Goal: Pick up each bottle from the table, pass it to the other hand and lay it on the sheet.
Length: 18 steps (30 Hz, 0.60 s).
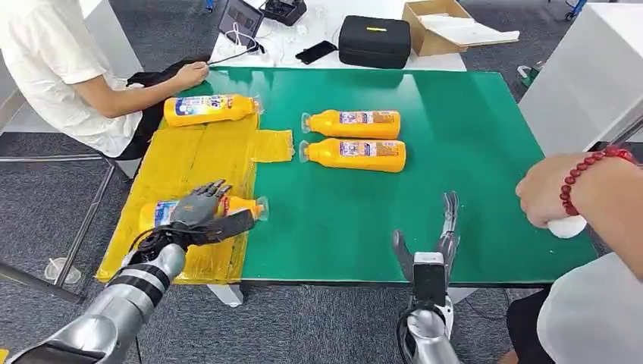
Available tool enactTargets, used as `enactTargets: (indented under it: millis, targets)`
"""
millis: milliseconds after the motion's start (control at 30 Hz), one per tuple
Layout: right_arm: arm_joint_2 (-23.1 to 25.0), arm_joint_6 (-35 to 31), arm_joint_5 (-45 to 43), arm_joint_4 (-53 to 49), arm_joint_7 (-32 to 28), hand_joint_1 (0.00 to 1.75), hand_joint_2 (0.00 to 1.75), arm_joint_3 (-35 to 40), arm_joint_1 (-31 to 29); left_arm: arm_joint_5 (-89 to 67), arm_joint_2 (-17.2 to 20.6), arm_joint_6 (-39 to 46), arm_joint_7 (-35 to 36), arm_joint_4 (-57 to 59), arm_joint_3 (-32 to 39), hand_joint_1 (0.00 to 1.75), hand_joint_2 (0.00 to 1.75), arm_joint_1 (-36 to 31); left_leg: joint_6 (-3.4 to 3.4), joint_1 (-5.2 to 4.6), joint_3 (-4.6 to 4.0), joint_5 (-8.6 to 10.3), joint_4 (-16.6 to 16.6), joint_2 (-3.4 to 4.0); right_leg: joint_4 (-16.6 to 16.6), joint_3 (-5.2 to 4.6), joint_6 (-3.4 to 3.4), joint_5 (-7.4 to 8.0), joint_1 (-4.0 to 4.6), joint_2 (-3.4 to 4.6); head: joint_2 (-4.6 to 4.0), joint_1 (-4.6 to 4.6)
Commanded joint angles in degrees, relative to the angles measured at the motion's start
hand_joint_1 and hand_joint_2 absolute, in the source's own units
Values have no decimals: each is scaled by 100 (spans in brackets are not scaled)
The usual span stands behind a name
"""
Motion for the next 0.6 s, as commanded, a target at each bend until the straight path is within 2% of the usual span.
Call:
enactTargets:
  millis: [33, 200, 400, 600]
  targets:
    - [-114, 2, -96, 433, 4, 0, 175, 135, -266, 229, 203, -450, -207, 492, 36, 0, 175, 115, 4, -3, 31, -8, -11, 29, -10, 20, -9, -1, 0, 21, 2, -4]
    - [-114, 2, -96, 433, 4, 0, 175, 135, -266, 229, 203, -450, -207, 492, 36, 0, 175, 115, 3, -3, 27, -7, -10, 27, -8, 17, -8, 1, 0, 19, 0, -2]
    - [-109, 27, -126, 506, 4, 0, 175, 173, -305, 550, 342, -1014, -317, 481, 50, 0, 175, 120, 4, -4, 37, -9, -12, 36, -9, 23, -10, 0, 0, 27, 0, -4]
    - [-169, -84, -132, 457, 4, 0, 175, 232, -299, 802, 342, -609, -495, 204, -90, 0, 175, 231, 3, -5, 46, -6, -12, 27, -7, 33, -7, 1, -3, 20, 0, -2]
